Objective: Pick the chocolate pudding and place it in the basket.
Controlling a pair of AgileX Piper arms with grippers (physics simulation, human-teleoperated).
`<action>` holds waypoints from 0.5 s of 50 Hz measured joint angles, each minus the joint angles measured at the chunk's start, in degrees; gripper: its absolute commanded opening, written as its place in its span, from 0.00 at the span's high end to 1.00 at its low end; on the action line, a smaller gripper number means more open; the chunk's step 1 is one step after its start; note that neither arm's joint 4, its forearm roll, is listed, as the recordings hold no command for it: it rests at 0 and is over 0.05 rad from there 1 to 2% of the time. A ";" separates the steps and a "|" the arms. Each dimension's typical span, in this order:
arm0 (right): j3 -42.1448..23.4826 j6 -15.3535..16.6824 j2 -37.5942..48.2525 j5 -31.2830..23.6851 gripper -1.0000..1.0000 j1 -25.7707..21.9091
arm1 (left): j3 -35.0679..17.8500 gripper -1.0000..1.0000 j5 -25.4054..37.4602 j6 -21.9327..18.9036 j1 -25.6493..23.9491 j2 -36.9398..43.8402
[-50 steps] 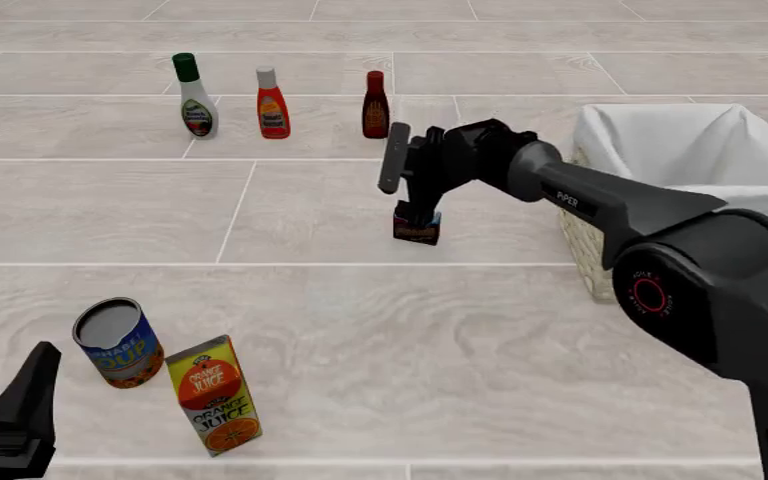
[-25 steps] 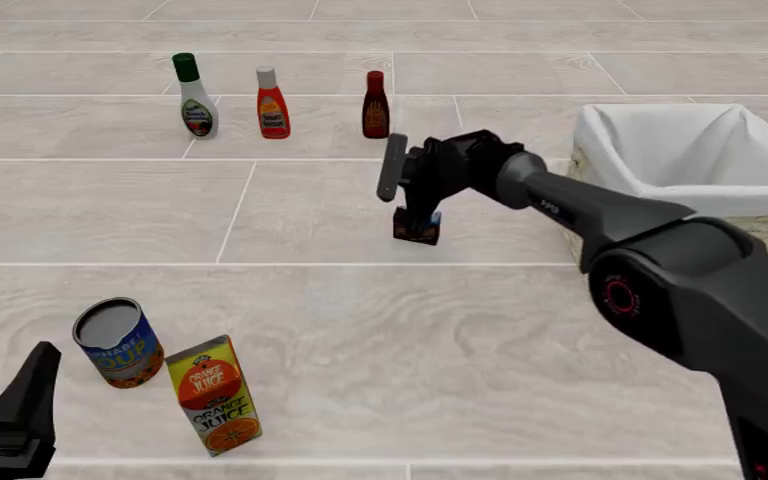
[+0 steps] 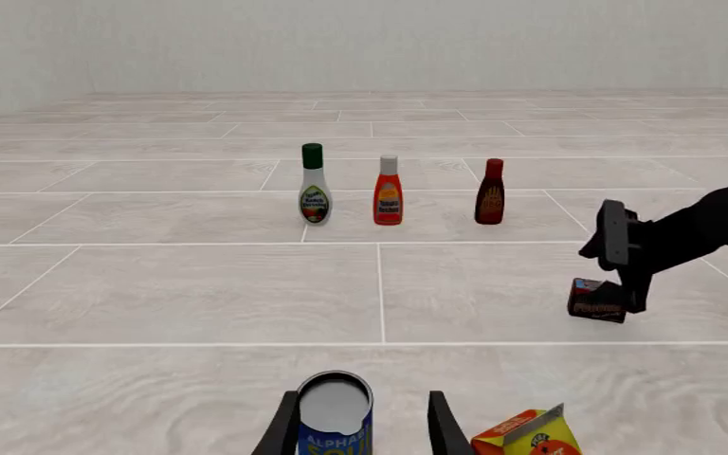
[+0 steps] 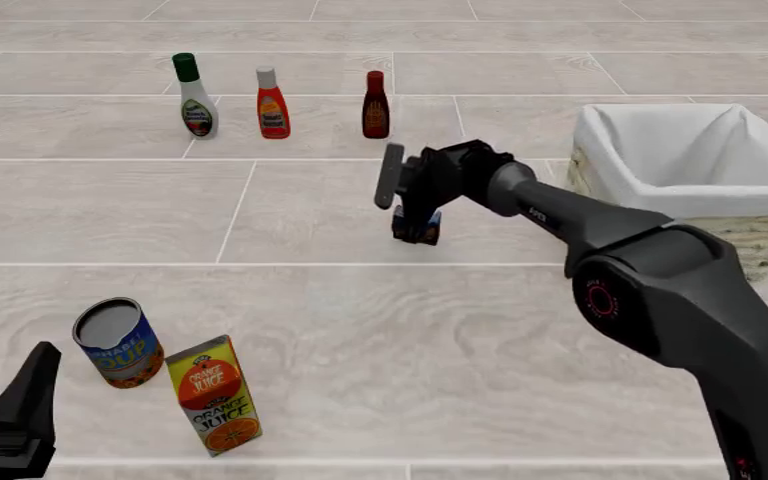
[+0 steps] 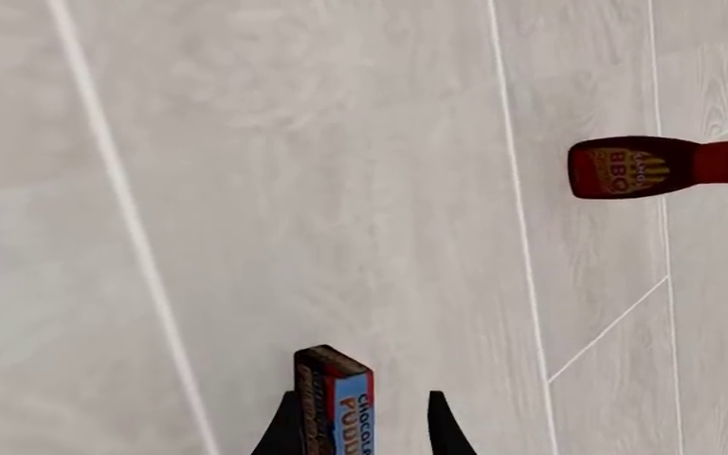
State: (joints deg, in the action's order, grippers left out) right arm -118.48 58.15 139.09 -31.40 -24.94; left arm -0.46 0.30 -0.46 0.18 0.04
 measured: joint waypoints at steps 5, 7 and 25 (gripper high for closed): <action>-0.71 -0.06 0.90 -0.11 0.00 0.13 | 0.00 0.00 0.00 0.00 0.00 0.00; -1.07 -0.09 1.31 -0.20 0.00 0.22 | 0.00 0.00 0.00 0.00 0.00 0.00; -2.78 -0.20 4.15 -0.52 0.00 0.72 | 0.00 0.00 0.00 -0.01 0.00 0.00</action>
State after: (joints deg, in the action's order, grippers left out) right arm -121.26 57.94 143.24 -31.92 -24.22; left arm -0.46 0.30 -0.47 0.18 0.04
